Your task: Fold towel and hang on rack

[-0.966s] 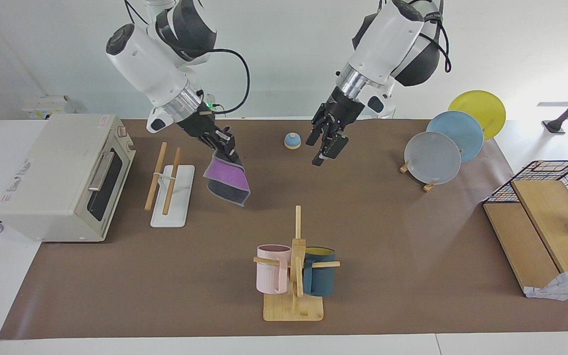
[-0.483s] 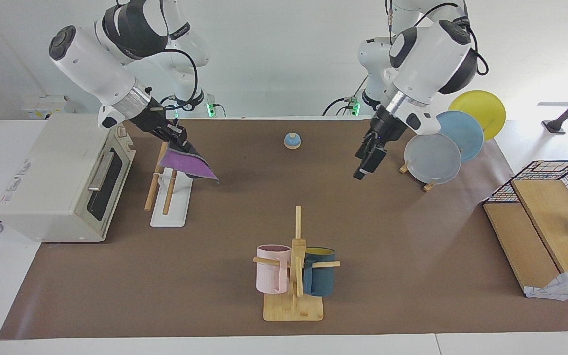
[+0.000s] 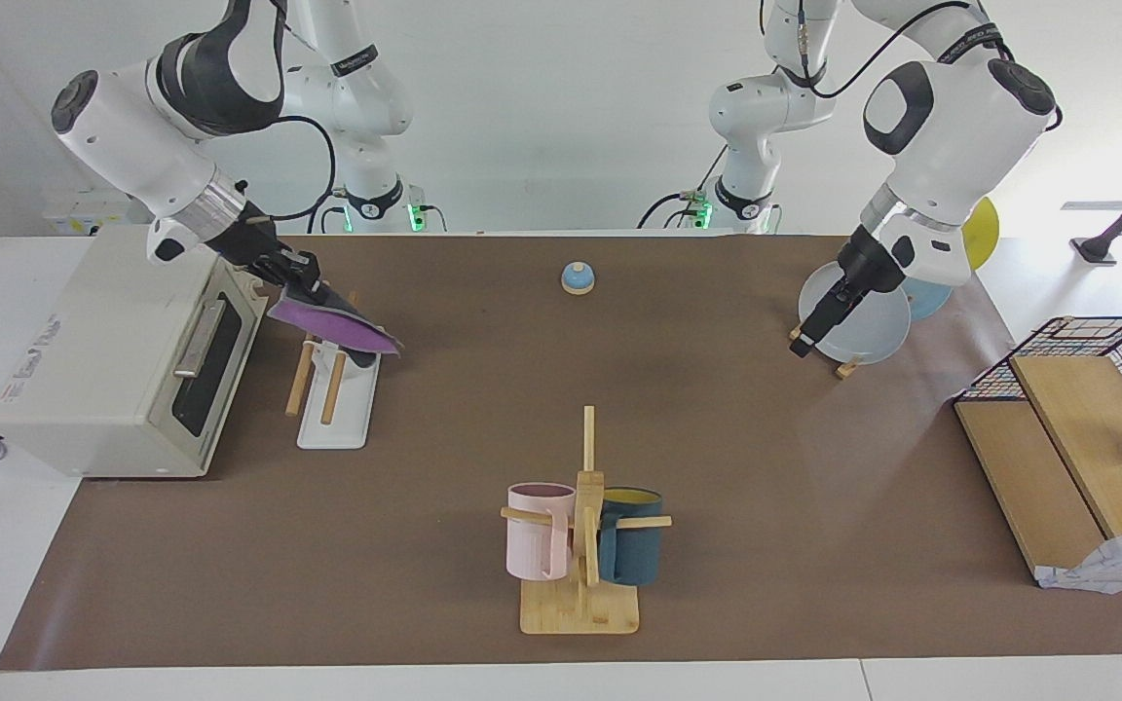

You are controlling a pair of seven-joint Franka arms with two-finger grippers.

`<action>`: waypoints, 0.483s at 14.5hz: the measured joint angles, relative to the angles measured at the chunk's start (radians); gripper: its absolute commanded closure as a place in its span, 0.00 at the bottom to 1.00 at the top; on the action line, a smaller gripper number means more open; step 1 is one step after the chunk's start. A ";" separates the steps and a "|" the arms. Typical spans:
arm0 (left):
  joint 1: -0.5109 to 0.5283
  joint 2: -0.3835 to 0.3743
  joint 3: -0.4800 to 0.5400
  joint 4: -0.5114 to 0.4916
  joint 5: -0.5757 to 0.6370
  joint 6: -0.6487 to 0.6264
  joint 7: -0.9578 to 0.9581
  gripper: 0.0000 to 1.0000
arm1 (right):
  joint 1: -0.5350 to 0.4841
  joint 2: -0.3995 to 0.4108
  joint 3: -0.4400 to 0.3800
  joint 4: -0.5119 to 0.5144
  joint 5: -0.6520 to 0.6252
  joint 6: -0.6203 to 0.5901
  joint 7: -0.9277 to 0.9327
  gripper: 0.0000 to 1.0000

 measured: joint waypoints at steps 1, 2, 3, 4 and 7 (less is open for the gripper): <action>0.006 -0.004 0.001 0.001 0.030 -0.020 0.083 0.00 | -0.015 -0.003 0.000 -0.006 -0.003 0.008 -0.041 1.00; 0.010 -0.006 0.002 0.006 0.067 -0.041 0.158 0.00 | -0.028 -0.005 0.000 -0.009 -0.014 0.026 -0.085 1.00; 0.009 -0.007 0.010 0.018 0.111 -0.068 0.229 0.00 | -0.037 -0.005 0.000 -0.015 -0.030 0.051 -0.130 1.00; 0.002 -0.007 0.026 0.036 0.150 -0.099 0.298 0.00 | -0.040 -0.005 0.000 -0.024 -0.046 0.080 -0.172 1.00; -0.061 -0.005 0.101 0.101 0.214 -0.203 0.470 0.00 | -0.041 -0.006 0.002 -0.050 -0.080 0.146 -0.246 1.00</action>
